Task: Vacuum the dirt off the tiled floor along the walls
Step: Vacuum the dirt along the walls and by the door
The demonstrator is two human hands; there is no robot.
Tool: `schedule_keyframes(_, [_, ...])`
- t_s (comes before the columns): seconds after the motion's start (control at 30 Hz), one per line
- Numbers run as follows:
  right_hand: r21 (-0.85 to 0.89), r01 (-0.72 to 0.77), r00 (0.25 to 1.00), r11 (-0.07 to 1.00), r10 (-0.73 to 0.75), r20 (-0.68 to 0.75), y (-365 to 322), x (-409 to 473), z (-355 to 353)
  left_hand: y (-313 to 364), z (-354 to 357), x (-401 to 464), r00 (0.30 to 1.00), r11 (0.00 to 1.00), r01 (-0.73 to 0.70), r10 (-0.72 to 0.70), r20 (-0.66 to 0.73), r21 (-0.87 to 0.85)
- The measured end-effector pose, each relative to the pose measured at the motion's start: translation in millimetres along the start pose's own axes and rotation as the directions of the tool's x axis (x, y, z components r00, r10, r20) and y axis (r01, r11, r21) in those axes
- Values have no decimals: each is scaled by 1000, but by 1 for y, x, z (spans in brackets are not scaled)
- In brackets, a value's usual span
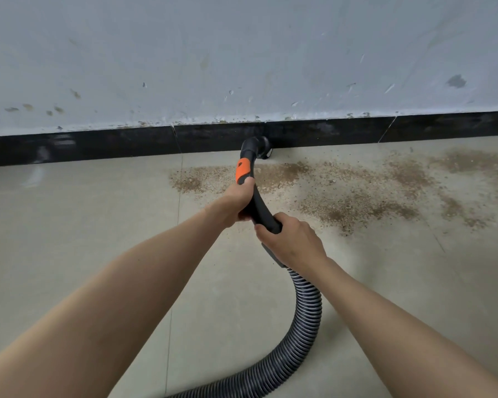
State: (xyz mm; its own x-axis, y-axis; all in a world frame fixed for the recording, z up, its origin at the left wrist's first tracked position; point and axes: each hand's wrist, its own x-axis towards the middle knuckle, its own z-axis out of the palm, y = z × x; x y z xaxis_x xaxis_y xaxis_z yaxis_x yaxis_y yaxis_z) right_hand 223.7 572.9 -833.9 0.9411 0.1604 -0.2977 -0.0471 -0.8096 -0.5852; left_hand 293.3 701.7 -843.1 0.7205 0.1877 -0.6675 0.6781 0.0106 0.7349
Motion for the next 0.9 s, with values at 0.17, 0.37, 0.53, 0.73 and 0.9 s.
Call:
schedule_keyframes(0.17, [32, 80, 994, 996, -83, 78, -41, -6, 19, -6, -50, -10, 991, 999, -24, 18, -136, -43])
schedule_keyframes(0.37, [26, 211, 958, 977, -212, 192, -102, -19, 56, -25, -131, -32, 949, 993, -17, -21, -315, -118])
schedule_keyframes(0.53, [32, 258, 924, 966, -256, 285, -123, -39, 86, -55, -180, -56, 948, 991, 62, -96, -302, -120])
schedule_keyframes(0.73, [45, 223, 925, 974, -226, 306, -124, -45, 93, -66, -182, -62, 961, 992, 75, -98, -258, -100])
schedule_keyframes(0.9, [45, 172, 948, 984, -177, 266, -111, -46, 89, -63, -162, -56, 971, 997, 61, -71, -226, -49])
